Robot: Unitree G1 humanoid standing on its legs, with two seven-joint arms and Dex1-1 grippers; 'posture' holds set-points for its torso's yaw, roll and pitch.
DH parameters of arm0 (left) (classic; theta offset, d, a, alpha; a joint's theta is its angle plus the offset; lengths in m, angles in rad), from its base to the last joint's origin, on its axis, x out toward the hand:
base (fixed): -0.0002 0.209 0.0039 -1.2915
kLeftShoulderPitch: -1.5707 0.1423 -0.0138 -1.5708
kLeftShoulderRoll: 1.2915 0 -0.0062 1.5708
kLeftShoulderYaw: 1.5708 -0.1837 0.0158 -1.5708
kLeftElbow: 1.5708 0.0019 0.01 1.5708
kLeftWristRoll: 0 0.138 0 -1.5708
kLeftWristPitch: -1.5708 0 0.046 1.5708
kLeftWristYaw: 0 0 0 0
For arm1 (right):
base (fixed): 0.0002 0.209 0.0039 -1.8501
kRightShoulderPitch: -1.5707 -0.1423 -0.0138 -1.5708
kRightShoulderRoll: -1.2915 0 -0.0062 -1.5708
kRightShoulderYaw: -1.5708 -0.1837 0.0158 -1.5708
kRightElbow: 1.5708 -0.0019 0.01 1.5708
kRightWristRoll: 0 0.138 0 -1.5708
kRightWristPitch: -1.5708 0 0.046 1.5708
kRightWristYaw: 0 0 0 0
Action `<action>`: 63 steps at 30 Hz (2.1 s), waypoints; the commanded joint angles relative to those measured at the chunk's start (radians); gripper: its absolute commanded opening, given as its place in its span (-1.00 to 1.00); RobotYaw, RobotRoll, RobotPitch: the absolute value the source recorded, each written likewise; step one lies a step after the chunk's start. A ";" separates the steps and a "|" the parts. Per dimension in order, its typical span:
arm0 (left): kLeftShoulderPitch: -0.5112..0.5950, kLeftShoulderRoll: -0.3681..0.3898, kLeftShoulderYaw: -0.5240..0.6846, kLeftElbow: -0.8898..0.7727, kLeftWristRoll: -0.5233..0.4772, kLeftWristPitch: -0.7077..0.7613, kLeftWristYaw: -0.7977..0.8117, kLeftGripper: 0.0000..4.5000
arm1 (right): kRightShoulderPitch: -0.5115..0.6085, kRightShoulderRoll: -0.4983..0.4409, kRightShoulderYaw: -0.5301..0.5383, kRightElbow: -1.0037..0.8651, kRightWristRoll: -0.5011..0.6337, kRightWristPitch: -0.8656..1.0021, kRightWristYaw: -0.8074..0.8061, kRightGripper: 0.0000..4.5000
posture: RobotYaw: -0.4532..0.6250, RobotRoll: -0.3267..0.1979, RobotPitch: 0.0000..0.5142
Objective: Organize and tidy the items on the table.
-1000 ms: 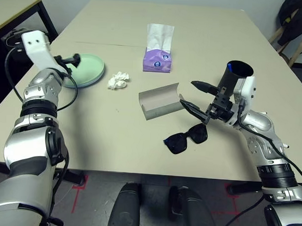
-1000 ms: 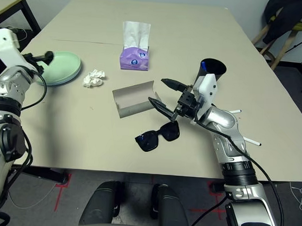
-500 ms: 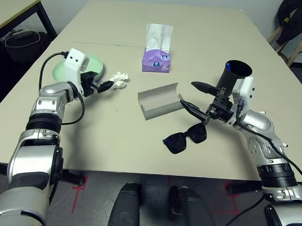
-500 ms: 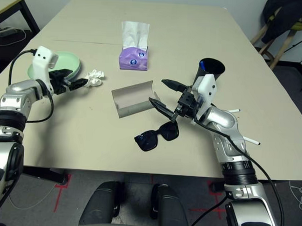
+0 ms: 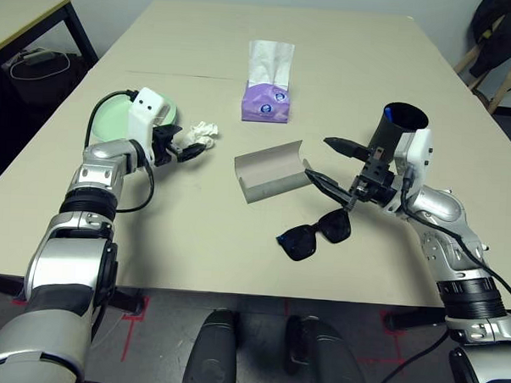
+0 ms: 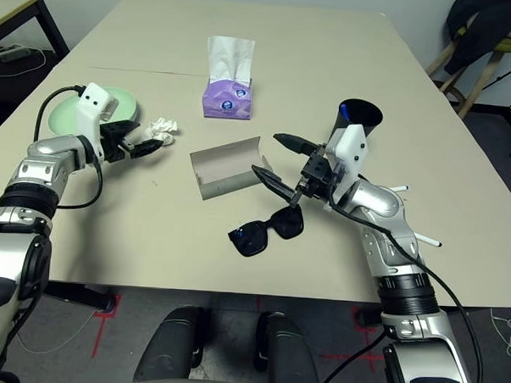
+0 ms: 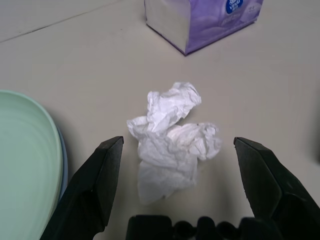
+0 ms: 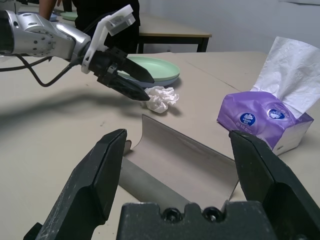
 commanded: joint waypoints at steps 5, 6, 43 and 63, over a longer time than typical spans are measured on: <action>-0.033 -0.013 -0.007 0.086 0.037 -0.002 0.038 0.04 | 0.017 -0.007 -0.010 -0.020 0.000 0.001 -0.009 1.00 | 0.04 0.25 -0.50; -0.034 -0.012 -0.009 0.091 0.042 0.003 0.040 -0.15 | 0.018 -0.008 -0.010 -0.022 0.001 0.001 -0.011 1.00 | 0.04 0.25 -0.50; -0.123 0.014 0.160 -0.002 -0.064 0.065 0.117 -0.99 | 0.010 0.014 0.002 -0.011 -0.002 -0.003 -0.006 1.00 | 0.08 0.25 -0.51; -0.193 0.094 0.210 0.156 -0.019 -0.026 0.468 -0.99 | 0.019 0.011 -0.005 -0.017 -0.002 -0.001 -0.008 1.00 | 0.07 0.25 -0.52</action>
